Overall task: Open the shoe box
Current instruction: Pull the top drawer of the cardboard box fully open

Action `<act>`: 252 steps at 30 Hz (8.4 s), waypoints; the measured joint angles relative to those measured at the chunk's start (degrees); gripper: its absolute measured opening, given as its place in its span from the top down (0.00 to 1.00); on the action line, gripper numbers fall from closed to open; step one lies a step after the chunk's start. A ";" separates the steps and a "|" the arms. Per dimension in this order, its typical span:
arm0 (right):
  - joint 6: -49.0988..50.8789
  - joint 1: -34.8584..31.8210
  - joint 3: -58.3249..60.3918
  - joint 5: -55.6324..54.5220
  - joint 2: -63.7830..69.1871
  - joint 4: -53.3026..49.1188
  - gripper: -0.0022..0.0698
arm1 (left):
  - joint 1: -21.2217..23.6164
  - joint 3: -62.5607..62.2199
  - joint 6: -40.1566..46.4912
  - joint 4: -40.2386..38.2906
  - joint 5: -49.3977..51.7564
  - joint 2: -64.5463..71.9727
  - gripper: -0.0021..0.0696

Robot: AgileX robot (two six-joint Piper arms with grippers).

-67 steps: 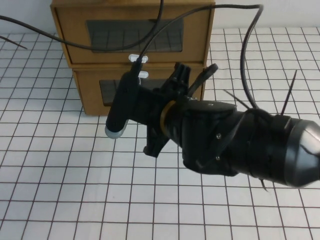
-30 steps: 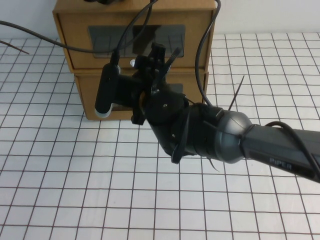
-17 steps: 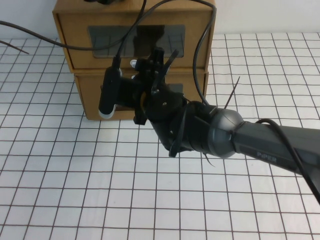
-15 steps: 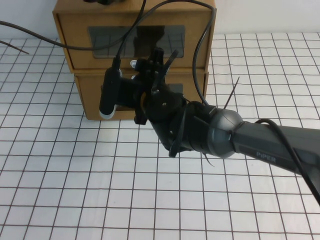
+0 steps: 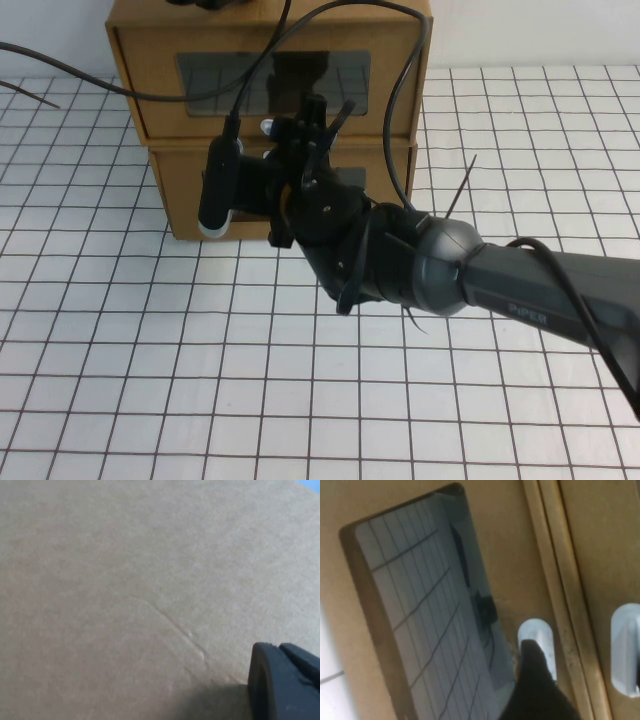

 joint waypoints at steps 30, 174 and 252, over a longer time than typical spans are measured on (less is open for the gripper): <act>-0.09 -0.09 -4.22 2.85 1.68 0.69 0.81 | 0.11 -0.10 0.00 -0.23 -0.10 0.13 0.97; -22.45 -18.65 19.23 22.82 -54.51 66.33 0.99 | 1.07 55.05 -0.41 10.04 -21.11 -61.04 0.97; -0.08 -49.79 93.24 -22.90 -121.77 61.77 0.99 | 1.07 123.37 -7.46 9.19 -45.99 -113.90 0.97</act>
